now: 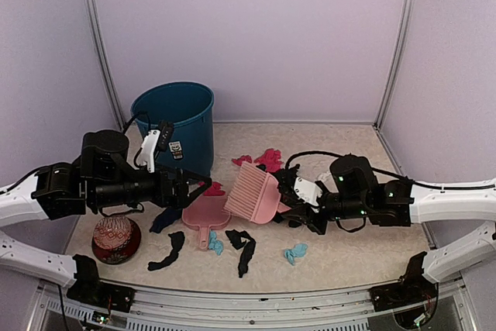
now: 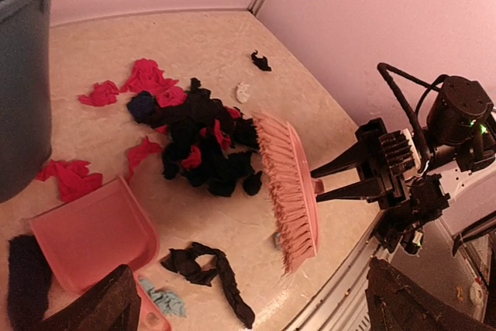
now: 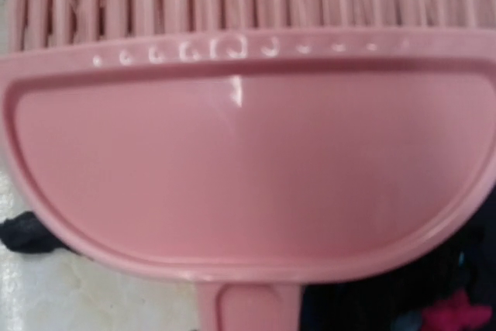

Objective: Sweep away the paper scraps from the table

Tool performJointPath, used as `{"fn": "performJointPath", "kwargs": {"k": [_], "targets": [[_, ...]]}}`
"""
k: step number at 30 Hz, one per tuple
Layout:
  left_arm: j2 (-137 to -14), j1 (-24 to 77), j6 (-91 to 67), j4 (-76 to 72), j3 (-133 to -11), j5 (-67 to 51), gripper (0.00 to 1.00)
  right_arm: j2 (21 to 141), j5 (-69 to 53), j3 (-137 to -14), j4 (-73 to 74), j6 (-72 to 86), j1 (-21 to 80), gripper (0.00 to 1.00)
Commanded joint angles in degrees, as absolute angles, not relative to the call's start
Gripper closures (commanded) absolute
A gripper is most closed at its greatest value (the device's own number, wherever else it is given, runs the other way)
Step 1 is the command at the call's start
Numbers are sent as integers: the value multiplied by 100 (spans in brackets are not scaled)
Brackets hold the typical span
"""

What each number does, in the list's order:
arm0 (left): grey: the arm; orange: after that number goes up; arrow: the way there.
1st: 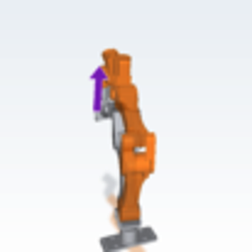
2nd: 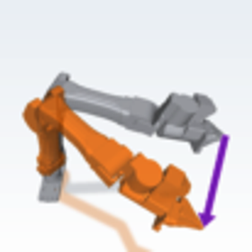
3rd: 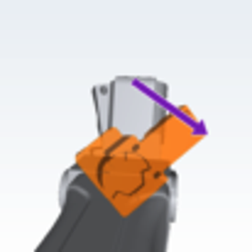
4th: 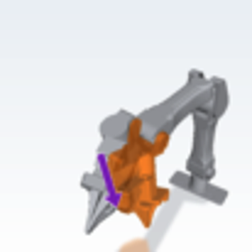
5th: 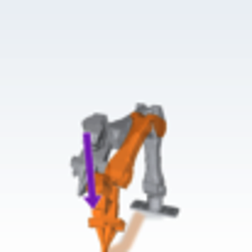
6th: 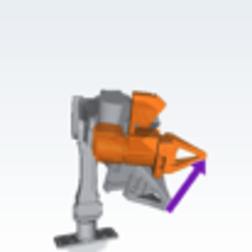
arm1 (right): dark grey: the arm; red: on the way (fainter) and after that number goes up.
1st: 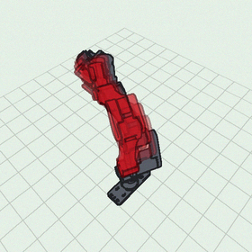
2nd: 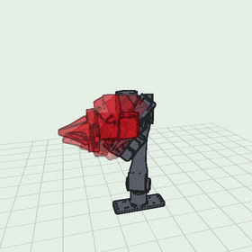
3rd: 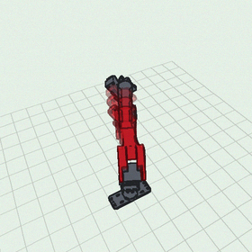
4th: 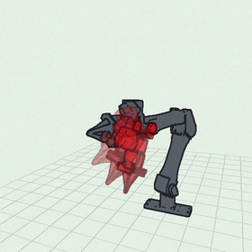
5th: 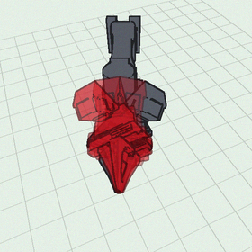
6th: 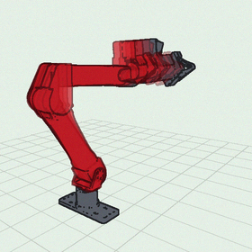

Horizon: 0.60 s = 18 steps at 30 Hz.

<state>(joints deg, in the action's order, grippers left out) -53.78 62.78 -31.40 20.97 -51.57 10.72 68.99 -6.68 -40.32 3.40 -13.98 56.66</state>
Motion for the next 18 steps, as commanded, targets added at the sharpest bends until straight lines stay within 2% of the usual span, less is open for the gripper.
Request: {"fn": "performJointPath", "kwargs": {"k": [1,13,18], "targets": [[-5729,6293,-3476,1442,-5026,156,1,6779,-1022,-3745,-710,-2180,5850,100],[-6760,6246,-3622,907,-4970,-478,1,7279,-842,-4081,-791,-2678,6231,100],[-6913,6142,-3689,787,-4897,-799,9,7321,-721,-4124,-766,-2748,6275,100]]}}
